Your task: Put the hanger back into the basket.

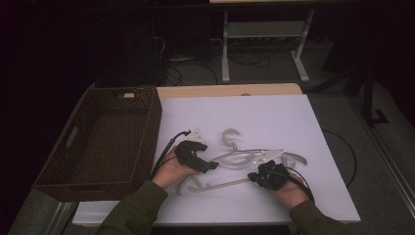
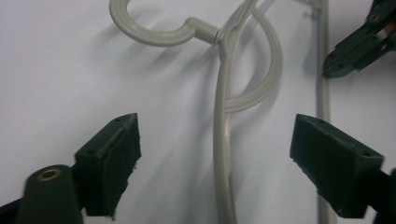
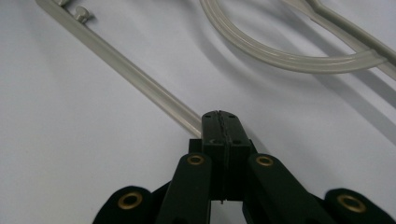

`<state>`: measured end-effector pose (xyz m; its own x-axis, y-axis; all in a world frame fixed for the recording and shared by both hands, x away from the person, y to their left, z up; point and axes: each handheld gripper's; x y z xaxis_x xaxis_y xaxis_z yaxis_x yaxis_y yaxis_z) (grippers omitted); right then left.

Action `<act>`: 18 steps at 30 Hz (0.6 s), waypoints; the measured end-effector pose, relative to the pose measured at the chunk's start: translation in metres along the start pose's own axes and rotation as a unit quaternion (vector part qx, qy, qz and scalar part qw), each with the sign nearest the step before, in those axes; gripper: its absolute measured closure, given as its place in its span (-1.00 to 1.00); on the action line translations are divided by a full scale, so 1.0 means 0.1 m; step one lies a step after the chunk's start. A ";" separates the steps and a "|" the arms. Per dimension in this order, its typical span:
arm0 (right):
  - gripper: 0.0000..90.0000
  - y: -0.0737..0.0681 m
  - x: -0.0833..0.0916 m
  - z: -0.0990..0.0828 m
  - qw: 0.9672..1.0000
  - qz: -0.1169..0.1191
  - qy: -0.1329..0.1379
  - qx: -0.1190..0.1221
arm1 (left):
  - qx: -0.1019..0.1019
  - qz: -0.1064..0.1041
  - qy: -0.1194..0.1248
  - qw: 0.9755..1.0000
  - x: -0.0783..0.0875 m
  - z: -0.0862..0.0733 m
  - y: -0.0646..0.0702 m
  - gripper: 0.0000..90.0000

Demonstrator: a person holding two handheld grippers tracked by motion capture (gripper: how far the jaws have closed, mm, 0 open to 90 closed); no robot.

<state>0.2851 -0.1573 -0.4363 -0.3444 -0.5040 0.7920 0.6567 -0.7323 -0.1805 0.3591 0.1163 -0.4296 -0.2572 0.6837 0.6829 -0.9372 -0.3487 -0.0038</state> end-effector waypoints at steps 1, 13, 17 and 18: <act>0.99 0.00 0.00 0.00 1.000 0.000 0.000 0.001 | -0.002 -0.001 -0.005 1.000 -0.02 0.00 0.00 -0.56; 0.99 0.00 0.00 0.00 1.000 0.001 -0.001 0.000 | -0.042 -0.007 -0.052 0.998 -0.19 0.07 0.03 0.05; 0.98 0.01 0.00 0.00 1.000 0.000 -0.001 0.001 | -0.054 0.000 -0.055 0.997 -0.22 0.09 0.04 0.25; 0.99 0.01 0.00 0.00 1.000 0.000 -0.001 0.001 | -0.049 0.000 -0.052 0.997 -0.23 0.09 0.05 0.30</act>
<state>0.2853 -0.1579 -0.4363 -0.3431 -0.5034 0.7930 0.6585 -0.7309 -0.1791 0.3624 0.0930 -0.4387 -0.2358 0.6118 0.7551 -0.9573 -0.2801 -0.0720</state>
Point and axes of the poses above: each handheld gripper's, and its own axes: x roughly backward along the jaws, z roughly out of its top, y roughly to its right, and after that the axes turned 10 degrees about -x, right-handed
